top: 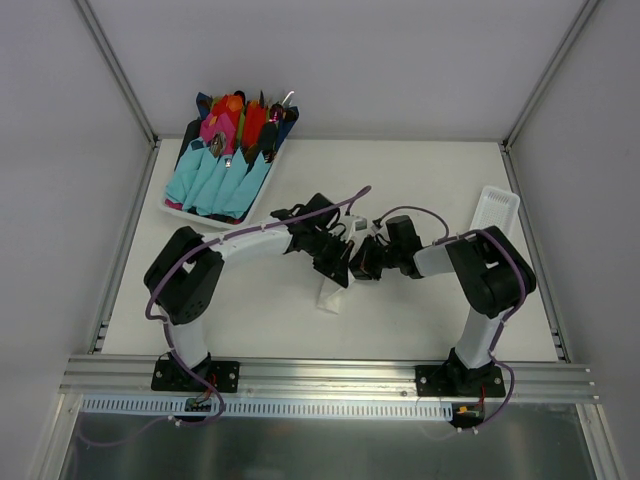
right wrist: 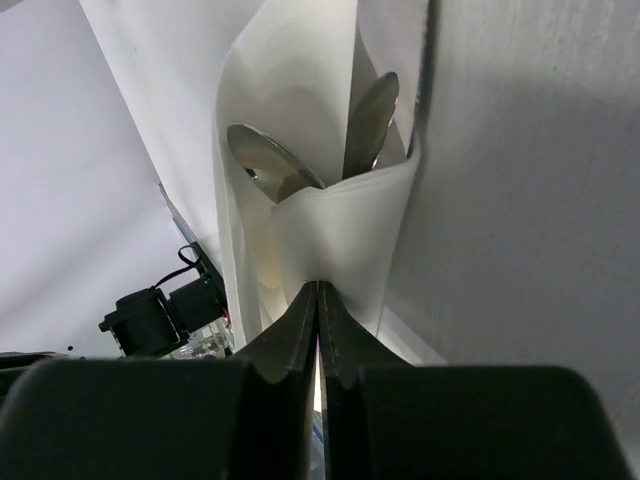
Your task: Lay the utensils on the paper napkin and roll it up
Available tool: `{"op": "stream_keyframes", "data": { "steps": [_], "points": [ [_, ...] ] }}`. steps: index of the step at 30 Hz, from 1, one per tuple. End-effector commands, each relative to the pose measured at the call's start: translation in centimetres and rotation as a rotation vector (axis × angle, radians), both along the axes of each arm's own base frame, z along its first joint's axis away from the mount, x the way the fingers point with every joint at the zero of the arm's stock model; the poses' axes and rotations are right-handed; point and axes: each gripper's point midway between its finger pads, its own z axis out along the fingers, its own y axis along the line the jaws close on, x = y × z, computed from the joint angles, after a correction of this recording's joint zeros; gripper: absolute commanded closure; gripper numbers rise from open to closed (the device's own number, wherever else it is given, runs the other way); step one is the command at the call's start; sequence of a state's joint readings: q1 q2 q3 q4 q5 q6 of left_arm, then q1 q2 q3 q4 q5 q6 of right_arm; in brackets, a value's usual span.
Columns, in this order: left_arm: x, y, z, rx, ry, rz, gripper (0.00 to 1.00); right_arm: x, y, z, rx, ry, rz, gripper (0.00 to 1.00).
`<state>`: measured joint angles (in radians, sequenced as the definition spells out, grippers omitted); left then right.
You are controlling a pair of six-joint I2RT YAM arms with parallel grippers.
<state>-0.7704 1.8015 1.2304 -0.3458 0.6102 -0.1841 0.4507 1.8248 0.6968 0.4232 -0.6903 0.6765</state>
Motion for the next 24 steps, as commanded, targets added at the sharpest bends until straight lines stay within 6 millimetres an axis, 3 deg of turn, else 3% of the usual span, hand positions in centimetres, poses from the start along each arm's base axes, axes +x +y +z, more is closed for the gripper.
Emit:
{"op": "stream_keyframes", "data": {
  "steps": [1,16,24],
  "points": [
    [-0.9,-1.7,0.4,-0.070,0.056,-0.032,1.00,0.2,-0.4,-1.7,-0.052,0.011,-0.031,0.97],
    [-1.8,-3.3,-5.8,-0.056,0.133,0.001,1.00,-0.4,-0.7,-2.1,-0.056,0.033,-0.030,0.98],
    [-2.9,-2.2,-8.9,-0.016,0.177,0.004,1.00,-0.3,-0.5,-1.4,-0.040,0.035,-0.022,0.95]
  ]
}}
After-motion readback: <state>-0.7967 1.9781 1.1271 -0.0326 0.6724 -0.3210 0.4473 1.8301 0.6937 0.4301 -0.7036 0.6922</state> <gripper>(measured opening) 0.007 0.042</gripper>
